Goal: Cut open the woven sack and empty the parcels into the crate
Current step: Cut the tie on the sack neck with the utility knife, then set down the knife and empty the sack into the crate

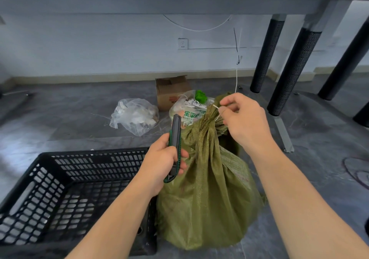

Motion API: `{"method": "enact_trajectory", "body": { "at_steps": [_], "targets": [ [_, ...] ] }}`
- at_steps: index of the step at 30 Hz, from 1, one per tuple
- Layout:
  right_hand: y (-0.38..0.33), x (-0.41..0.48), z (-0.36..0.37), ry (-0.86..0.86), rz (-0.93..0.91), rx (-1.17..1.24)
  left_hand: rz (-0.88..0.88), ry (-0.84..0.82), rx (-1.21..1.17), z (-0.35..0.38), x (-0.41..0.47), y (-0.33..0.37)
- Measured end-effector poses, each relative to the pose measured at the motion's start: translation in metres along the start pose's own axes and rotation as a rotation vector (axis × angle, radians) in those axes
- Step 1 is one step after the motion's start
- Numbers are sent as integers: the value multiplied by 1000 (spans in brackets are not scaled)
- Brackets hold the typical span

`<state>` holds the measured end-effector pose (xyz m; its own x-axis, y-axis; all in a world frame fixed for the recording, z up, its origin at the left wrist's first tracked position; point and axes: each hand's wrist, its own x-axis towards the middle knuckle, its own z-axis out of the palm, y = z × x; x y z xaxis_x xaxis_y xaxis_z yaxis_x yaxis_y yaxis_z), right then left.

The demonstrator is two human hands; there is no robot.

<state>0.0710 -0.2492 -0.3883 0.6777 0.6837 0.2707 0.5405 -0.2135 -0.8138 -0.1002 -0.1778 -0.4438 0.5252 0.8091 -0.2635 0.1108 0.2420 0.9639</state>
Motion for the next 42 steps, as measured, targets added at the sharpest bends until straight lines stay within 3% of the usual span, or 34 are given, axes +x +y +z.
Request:
{"method": "enact_trajectory", "body": {
  "at_steps": [7, 12, 19, 33, 42],
  "targets": [
    [-14, -5, 5, 39, -84, -3, 46, -1, -31, -2, -1, 3],
    [-6, -18, 41, -103, -34, 41, 83, 13, -39, -9, -2, 3],
    [-24, -40, 104, -140, -229, 64, 144, 217, 33, -65, -9, 4],
    [-86, -169, 260, -704, -366, 168, -49, 724, -15, -236, -113, -66],
    [-40, -281, 341, -1054, -246, 17, -293, 901, 12, -296, -179, -154]
  ]
}}
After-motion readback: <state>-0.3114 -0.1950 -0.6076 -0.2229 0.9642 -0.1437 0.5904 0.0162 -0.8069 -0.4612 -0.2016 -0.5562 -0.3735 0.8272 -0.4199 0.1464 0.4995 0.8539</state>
